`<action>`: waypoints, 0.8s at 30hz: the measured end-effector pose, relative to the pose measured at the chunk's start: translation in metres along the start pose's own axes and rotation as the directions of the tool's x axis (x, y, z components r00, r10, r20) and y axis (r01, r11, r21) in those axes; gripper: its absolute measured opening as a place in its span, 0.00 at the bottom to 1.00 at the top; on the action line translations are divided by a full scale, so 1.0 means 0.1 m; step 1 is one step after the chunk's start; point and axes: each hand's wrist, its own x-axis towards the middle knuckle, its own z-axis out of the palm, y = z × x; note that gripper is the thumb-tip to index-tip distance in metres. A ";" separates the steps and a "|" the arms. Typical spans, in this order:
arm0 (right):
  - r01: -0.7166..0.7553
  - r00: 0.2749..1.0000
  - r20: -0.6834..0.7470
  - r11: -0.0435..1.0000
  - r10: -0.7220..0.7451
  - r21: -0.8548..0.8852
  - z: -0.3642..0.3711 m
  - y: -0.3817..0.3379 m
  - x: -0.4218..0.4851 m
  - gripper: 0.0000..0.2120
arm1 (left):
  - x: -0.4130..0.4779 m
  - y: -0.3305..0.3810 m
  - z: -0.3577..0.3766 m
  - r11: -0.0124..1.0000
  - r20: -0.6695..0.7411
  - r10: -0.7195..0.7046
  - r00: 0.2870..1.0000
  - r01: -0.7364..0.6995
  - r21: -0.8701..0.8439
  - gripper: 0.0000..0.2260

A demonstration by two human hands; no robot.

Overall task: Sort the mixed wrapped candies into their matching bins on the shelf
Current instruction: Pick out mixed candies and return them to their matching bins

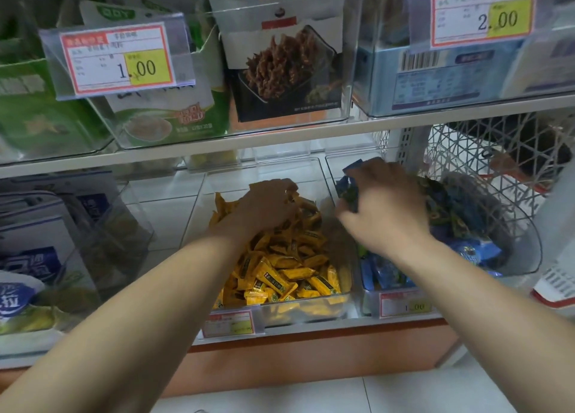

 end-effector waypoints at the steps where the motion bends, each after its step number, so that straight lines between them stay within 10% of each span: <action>1: 0.044 0.998 0.042 0.999 -0.046 0.031 0.05 -0.06 -0.02 0.26 | 0.08 0.02 0.04 1.000 0.024 0.006 1.000 -0.006 0.004 0.21; 10: -0.102 0.928 0.373 0.966 0.006 0.237 0.44 0.03 -0.01 0.37 | 0.42 -0.02 0.48 0.961 0.233 -0.015 0.972 -0.051 0.272 0.35; 18: -0.103 0.906 0.421 0.945 -0.040 0.310 0.40 0.10 0.03 0.45 | 0.08 -0.23 -0.09 0.966 0.464 0.245 0.851 -0.254 -0.043 0.19; 24: -0.067 0.914 0.401 0.955 -0.057 0.289 0.43 0.09 0.00 0.39 | -0.07 -0.14 -0.32 0.975 0.544 0.162 0.823 -0.218 0.038 0.24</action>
